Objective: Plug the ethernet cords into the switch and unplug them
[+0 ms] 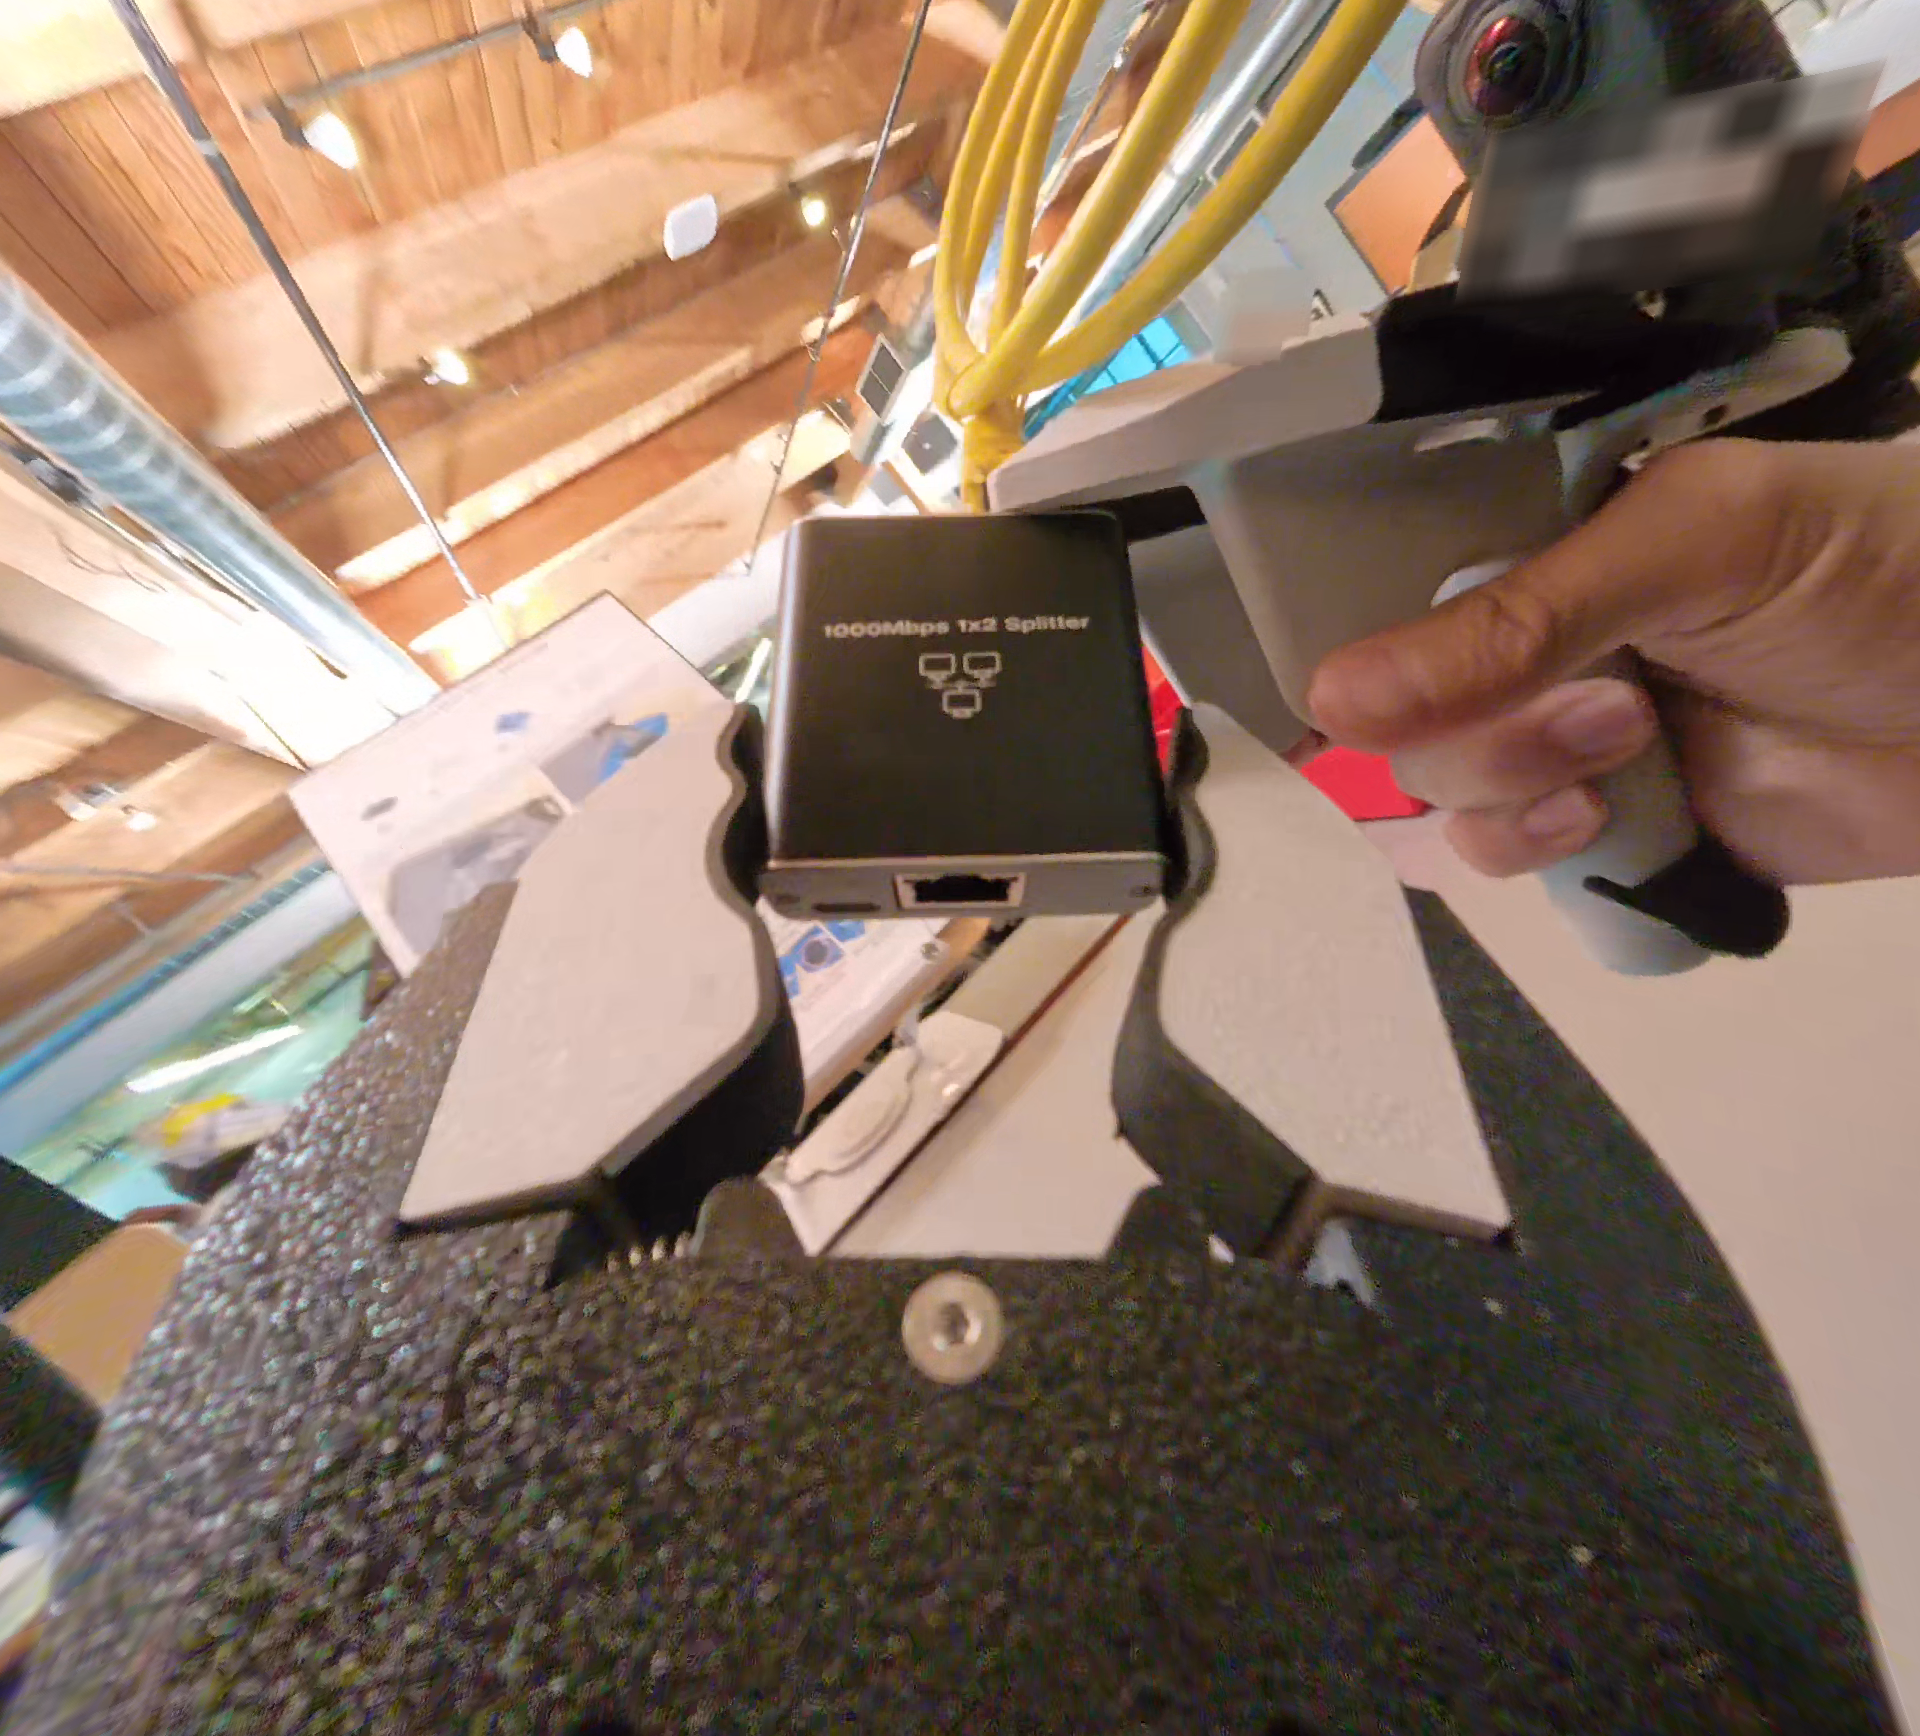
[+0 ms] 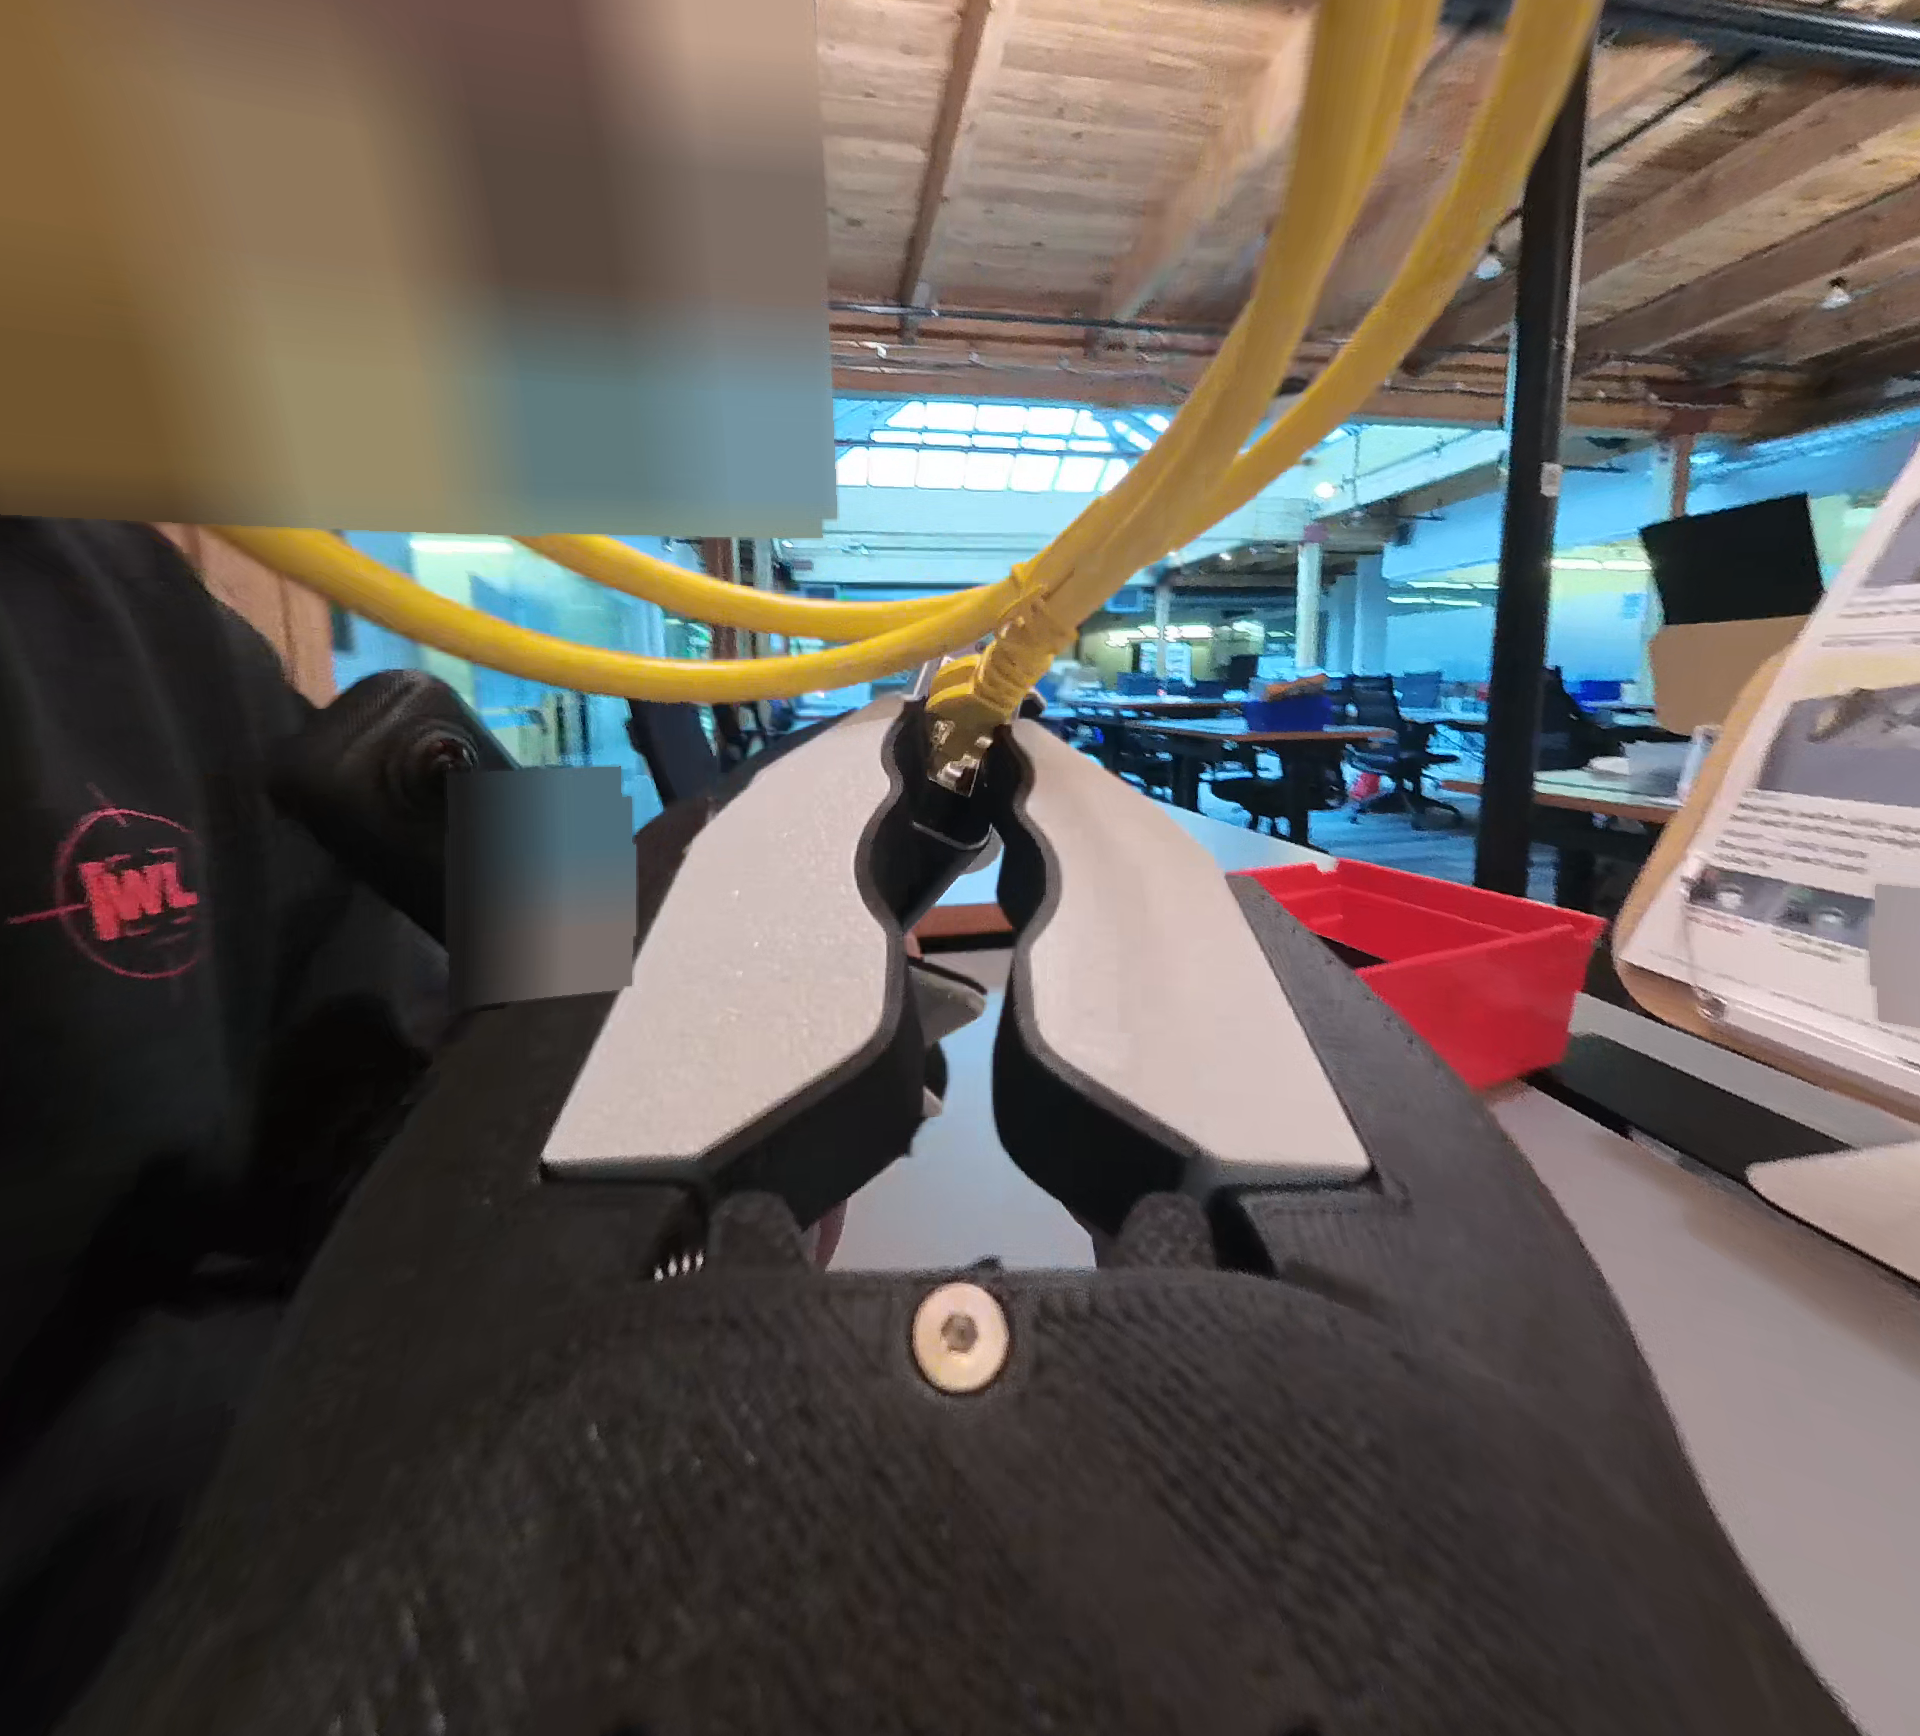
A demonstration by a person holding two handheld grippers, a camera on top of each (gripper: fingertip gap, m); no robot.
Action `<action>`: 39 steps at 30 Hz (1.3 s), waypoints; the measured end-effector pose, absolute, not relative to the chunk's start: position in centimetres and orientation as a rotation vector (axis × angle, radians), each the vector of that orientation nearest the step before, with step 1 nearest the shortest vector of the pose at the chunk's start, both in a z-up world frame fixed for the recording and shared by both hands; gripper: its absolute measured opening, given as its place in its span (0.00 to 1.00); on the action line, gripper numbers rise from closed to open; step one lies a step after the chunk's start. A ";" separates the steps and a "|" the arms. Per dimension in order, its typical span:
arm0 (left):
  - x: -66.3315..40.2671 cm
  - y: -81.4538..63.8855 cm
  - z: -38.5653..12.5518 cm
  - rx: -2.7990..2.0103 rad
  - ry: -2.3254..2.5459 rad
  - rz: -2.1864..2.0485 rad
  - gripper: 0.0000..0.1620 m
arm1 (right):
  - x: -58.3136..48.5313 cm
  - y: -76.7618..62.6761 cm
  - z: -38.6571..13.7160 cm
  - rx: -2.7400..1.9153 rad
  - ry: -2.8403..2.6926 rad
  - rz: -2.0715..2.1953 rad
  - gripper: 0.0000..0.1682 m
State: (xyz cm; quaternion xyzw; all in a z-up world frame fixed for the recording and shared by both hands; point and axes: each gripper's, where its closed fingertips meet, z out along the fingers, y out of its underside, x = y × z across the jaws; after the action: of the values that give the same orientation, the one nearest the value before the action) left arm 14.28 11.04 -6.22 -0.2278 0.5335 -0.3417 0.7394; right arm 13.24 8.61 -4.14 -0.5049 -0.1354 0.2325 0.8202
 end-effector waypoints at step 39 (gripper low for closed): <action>17.5 14.4 -11.4 -0.743 1.387 -0.753 0.46 | 17.1 12.1 -8.4 -1.125 0.155 0.840 0.08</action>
State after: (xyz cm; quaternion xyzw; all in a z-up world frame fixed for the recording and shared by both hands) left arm 17.53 14.39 -11.42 -0.3262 0.6090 -0.3304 0.6431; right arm 17.14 12.08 -8.39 -0.5171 0.0711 0.3857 0.7608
